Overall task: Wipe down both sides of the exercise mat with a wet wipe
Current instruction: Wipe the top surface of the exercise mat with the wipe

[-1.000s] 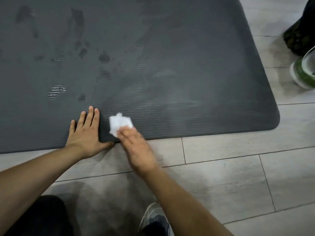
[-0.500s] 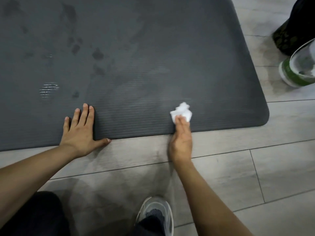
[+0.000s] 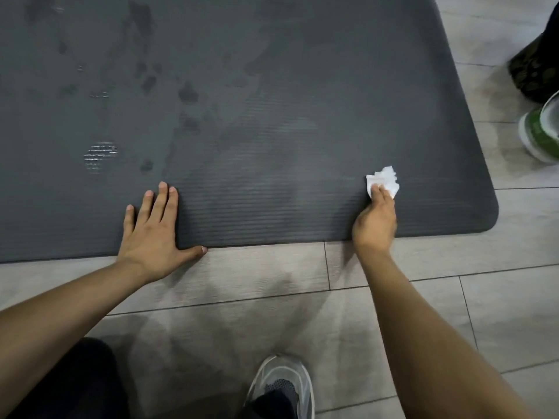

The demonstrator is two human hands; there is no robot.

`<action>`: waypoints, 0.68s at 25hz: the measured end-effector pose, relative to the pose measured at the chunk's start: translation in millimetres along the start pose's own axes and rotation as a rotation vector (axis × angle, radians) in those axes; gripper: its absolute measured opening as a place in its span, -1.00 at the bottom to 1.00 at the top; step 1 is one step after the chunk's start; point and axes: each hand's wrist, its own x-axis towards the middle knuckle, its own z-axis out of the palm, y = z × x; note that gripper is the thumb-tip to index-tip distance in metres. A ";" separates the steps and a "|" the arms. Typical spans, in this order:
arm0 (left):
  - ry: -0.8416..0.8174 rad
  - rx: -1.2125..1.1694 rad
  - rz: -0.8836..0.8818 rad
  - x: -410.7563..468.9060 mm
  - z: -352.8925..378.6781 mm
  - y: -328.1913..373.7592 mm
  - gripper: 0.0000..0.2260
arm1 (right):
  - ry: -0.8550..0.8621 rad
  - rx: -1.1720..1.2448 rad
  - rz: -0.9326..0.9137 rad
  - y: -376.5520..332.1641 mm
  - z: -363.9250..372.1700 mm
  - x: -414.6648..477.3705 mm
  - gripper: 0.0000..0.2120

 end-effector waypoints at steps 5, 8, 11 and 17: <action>-0.044 -0.004 -0.039 0.5 -8.1 6.9 0.22 | -0.295 0.263 -0.755 -102.6 66.4 -99.1 -0.64; 0.088 0.000 -0.017 3.5 -17.9 9.6 -0.01 | -0.397 0.051 -1.269 -105.1 88.6 -82.8 -0.57; 0.252 0.053 0.090 17.1 -21.5 -0.3 -0.39 | -0.258 0.008 -1.120 -82.0 80.4 -0.5 -0.56; 0.346 -0.023 0.177 100.3 -28.1 12.6 -0.44 | -0.059 0.129 -0.437 -105.9 85.0 36.2 -0.56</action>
